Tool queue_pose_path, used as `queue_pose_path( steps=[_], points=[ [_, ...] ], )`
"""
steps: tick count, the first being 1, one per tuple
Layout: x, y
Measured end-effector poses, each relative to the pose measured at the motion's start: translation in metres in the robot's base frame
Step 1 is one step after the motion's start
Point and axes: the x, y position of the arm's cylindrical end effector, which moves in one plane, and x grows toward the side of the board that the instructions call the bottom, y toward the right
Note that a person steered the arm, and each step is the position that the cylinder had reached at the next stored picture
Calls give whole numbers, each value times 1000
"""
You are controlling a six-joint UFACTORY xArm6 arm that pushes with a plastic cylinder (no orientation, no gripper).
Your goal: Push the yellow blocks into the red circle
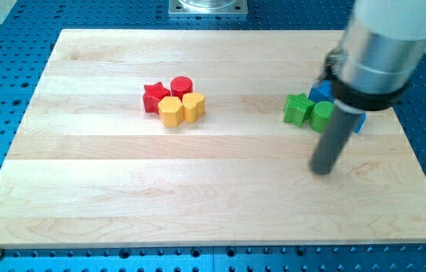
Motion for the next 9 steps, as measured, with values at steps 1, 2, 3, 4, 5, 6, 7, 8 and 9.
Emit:
queue_pose_path(
  steps=[1,2,3,4,5,6,7,8,9],
  points=[
    [1,-86],
    [-25,-151],
    [-70,-162],
    [-47,-204],
    [-73,-205],
    [-96,-187],
    [-101,-186],
    [-80,-145],
    [-115,-141]
  ],
)
